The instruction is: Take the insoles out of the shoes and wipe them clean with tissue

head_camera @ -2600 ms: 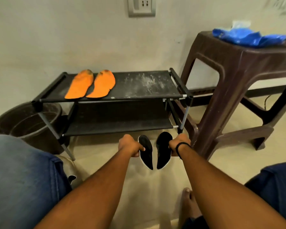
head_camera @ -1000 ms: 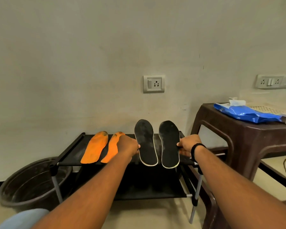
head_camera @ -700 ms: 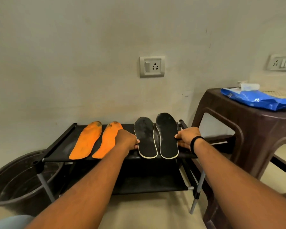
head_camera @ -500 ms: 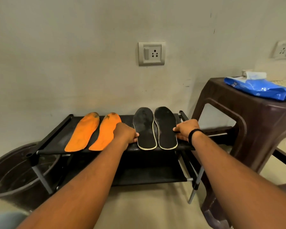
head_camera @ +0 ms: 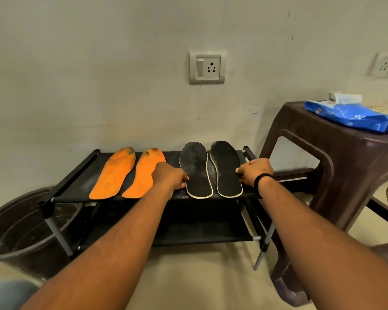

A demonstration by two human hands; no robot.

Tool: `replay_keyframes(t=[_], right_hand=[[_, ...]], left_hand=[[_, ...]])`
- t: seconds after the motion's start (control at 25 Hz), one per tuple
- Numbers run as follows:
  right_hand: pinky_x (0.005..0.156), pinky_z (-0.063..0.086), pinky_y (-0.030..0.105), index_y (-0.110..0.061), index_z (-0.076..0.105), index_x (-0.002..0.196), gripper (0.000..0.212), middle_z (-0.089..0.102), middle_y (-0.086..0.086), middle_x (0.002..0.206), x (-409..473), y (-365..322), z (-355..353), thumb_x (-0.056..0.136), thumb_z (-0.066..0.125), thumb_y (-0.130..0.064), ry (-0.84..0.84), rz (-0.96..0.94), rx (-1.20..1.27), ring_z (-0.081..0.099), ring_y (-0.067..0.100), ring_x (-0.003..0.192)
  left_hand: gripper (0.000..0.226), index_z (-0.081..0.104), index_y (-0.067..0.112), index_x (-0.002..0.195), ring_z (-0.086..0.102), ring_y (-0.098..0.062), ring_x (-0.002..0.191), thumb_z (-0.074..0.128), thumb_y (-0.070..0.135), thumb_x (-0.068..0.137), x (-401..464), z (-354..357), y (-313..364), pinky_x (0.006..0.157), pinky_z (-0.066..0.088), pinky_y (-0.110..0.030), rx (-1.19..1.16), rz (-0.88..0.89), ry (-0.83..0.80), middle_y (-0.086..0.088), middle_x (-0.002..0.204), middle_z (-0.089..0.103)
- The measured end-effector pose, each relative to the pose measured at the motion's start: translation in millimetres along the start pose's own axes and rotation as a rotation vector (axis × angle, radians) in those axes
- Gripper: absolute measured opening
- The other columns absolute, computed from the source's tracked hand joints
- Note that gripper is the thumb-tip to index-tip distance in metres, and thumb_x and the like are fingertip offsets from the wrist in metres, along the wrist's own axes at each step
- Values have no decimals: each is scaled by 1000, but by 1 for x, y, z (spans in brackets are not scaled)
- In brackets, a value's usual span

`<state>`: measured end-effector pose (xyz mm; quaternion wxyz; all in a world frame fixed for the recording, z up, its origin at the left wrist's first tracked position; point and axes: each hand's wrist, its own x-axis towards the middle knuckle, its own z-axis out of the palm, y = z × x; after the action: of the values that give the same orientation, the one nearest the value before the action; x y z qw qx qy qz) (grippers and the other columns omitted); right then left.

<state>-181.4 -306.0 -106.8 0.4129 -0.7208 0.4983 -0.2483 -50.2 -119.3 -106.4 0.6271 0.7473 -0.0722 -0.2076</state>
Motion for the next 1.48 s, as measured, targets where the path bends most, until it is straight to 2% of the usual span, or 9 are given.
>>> replay_keyframes(t=[0.24, 0.44, 0.64, 0.8, 0.96, 1.04, 1.12, 1.32, 1.48], right_hand=[[91, 56, 45, -3, 76, 84, 10, 73, 12, 88, -17, -6, -4, 80, 80, -11, 31, -26, 31, 70, 29, 89], [100, 50, 40, 0, 75, 98, 17, 73, 14, 103, -24, -9, -8, 84, 76, -11, 50, -44, -1, 67, 28, 103], [98, 48, 35, 0, 75, 100, 20, 73, 14, 105, -28, -9, -9, 84, 76, -11, 58, -52, -6, 66, 27, 105], [92, 52, 32, -1, 76, 92, 15, 74, 13, 95, -29, -8, -7, 82, 77, -12, 72, -56, 1, 68, 25, 94], [79, 52, 27, -5, 75, 81, 14, 67, 6, 74, -32, -11, -6, 83, 77, -18, 102, -72, -24, 61, 17, 66], [69, 46, 26, -9, 73, 77, 14, 63, 4, 71, -36, -15, -8, 85, 74, -21, 132, -121, -93, 55, 14, 62], [66, 44, 26, -12, 72, 76, 15, 65, 4, 72, -43, -27, -8, 85, 73, -24, 154, -204, -143, 61, 19, 70], [76, 53, 29, -15, 75, 83, 15, 73, 2, 84, -71, -73, 14, 85, 70, -30, 118, -448, -116, 66, 20, 80], [77, 54, 29, -18, 76, 87, 15, 74, 0, 88, -114, -108, 59, 87, 68, -32, -2, -626, -69, 67, 18, 83]], left_hand=[[19, 70, -11, 97, 73, -32, 87, 77, -9, 79, 4, -1, -1, 83, 62, -47, 55, 13, -37, -18, 93, 73], [16, 70, -8, 91, 74, -33, 84, 77, -12, 77, 2, 0, 0, 80, 63, -47, 77, 9, -15, -19, 93, 73], [17, 64, -1, 83, 74, -32, 81, 76, -12, 76, -2, -1, 1, 77, 64, -42, 71, 8, 8, -18, 94, 71], [20, 67, -2, 85, 75, -30, 75, 82, -5, 73, 0, 0, -1, 78, 64, -45, 102, 19, 31, -18, 90, 73], [23, 70, -2, 82, 75, -30, 74, 88, 6, 70, -2, 0, 0, 80, 63, -48, 158, 54, 44, -15, 81, 74], [23, 70, -3, 76, 74, -33, 75, 88, 12, 71, -6, -1, 1, 78, 62, -49, 239, 123, 77, -17, 78, 73], [24, 69, -4, 71, 71, -37, 76, 85, 13, 75, -13, -1, 2, 76, 60, -47, 308, 213, 92, -21, 77, 71], [19, 65, 14, 72, 59, -14, 66, 82, 16, 78, -28, -19, 14, 62, 49, -25, 361, 388, 130, 0, 72, 63], [18, 72, 0, 67, 71, -23, 63, 76, 13, 80, -40, -72, 21, 68, 61, -42, 300, 485, 206, -13, 67, 70]])
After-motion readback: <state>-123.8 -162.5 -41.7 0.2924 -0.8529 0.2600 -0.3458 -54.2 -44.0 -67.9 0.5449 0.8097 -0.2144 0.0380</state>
